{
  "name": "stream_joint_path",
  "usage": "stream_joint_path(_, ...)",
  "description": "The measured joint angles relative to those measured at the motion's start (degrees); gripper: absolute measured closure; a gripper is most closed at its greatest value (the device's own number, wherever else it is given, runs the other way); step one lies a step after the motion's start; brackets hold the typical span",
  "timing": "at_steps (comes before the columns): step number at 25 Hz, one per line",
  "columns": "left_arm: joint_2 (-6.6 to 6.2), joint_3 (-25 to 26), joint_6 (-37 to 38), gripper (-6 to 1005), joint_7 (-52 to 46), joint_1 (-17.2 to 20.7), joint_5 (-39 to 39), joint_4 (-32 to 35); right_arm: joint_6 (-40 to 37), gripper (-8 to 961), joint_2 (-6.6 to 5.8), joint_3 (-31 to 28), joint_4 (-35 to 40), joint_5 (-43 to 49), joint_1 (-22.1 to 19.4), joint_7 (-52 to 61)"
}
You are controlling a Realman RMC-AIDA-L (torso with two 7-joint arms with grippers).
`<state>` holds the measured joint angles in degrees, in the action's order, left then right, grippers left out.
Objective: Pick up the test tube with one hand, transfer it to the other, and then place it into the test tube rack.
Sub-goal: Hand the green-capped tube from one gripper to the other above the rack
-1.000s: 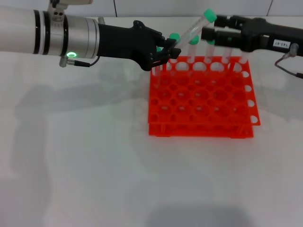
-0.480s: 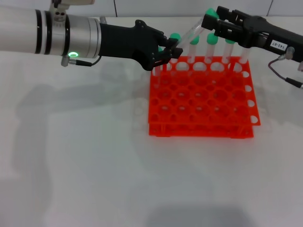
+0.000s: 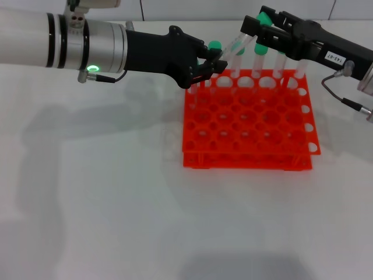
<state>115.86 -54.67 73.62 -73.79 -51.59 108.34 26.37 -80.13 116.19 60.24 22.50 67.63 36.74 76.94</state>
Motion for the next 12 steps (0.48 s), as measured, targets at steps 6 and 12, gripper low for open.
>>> stream_joint_path(6, 0.08, 0.0, 0.0, 693, 0.4, 0.0, 0.0, 0.0, 0.4, 220, 0.00, 0.6, -0.1, -0.2, 0.4, -0.1)
stream_joint_path(12, 0.14, 0.0, 0.1, 688, 0.7, 0.0, 0.0, 0.0, 0.7, 235, 0.00, 0.7, -0.3, -0.3, 0.5, -0.2)
